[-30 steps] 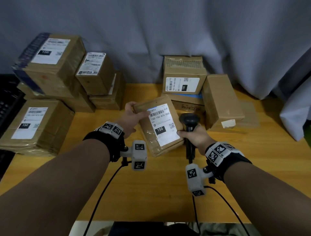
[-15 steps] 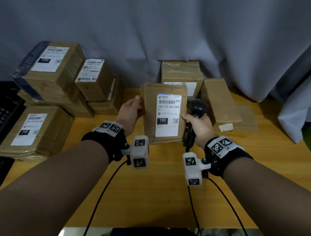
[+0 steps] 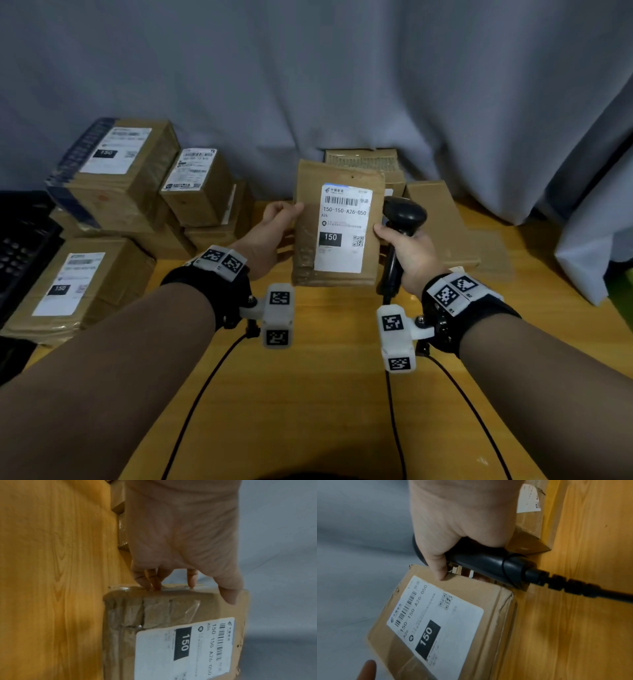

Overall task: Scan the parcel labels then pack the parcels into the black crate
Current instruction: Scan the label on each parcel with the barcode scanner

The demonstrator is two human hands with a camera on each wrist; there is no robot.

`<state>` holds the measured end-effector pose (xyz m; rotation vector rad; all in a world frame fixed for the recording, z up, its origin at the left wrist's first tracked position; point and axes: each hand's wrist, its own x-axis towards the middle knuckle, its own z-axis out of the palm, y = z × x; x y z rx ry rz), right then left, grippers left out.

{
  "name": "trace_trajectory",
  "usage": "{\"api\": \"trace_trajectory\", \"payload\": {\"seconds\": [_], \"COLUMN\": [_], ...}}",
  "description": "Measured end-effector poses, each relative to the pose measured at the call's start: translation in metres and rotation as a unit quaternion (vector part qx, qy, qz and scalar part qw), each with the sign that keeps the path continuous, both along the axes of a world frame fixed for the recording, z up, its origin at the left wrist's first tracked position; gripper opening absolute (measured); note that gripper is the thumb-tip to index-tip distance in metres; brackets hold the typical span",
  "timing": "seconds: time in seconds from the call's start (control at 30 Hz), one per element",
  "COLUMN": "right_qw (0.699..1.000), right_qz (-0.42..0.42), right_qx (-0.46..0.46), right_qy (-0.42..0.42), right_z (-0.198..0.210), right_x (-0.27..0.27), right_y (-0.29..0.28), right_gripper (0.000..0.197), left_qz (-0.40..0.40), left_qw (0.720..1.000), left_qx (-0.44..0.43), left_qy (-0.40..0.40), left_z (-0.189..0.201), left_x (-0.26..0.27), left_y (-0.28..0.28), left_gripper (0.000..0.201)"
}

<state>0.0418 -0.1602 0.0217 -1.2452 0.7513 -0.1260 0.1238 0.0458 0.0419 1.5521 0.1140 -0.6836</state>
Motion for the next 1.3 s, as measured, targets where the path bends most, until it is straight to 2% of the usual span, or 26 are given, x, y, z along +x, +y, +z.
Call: {"api": "trace_trajectory", "payload": {"seconds": [0.2,0.3,0.33,0.43,0.57,0.67,0.77,0.97,1.07,1.13,1.23,1.3], "right_qw": [0.999,0.999,0.999,0.997,0.985,0.976,0.966,0.945,0.940,0.939,0.940,0.940], "right_qz": [0.023,0.025,0.024,0.034,0.065,0.118,0.195,0.267,0.282,0.283,0.282,0.282], "right_qx": [-0.022,-0.035,-0.040,-0.074,-0.153,-0.160,-0.155,-0.186,-0.194,-0.195,-0.194,-0.191], "right_qy": [-0.021,-0.018,-0.015,-0.004,-0.049,-0.088,-0.070,-0.022,-0.007,-0.004,-0.001,0.001], "right_z": [0.015,0.018,0.019,0.026,0.061,0.100,0.132,0.163,0.167,0.168,0.166,0.166], "right_x": [-0.003,-0.003,-0.002,0.005,0.015,0.020,0.021,0.015,0.011,0.009,0.008,0.008], "right_y": [-0.006,-0.005,-0.004,0.000,0.005,0.010,0.013,0.012,0.014,0.016,0.020,0.022], "right_gripper": [0.035,0.035,0.035,0.035,0.025,0.018,0.020,0.026,0.025,0.025,0.025,0.024], "left_qz": [0.017,-0.042,-0.072,-0.119,-0.039,-0.002,0.026,0.059,0.065,0.069,0.068,0.070], "left_qw": [0.998,0.999,0.997,0.989,0.991,0.990,0.989,0.989,0.988,0.988,0.988,0.988], "left_qx": [-0.040,0.001,0.020,0.074,0.114,0.128,0.128,0.116,0.115,0.122,0.122,0.125], "left_qy": [0.034,0.007,-0.009,-0.045,-0.062,-0.061,-0.064,-0.076,-0.078,-0.070,-0.066,-0.064], "left_z": [0.002,0.003,0.005,0.010,0.009,0.009,0.014,0.019,0.020,0.022,0.024,0.023], "left_x": [0.002,0.005,0.005,0.008,0.016,0.020,0.020,0.020,0.022,0.022,0.021,0.021], "left_y": [-0.002,0.002,0.004,0.009,0.011,0.010,0.008,0.014,0.018,0.019,0.018,0.019], "left_gripper": [0.059,0.085,0.088,0.085,0.063,0.070,0.068,0.105,0.112,0.105,0.084,0.084]}}
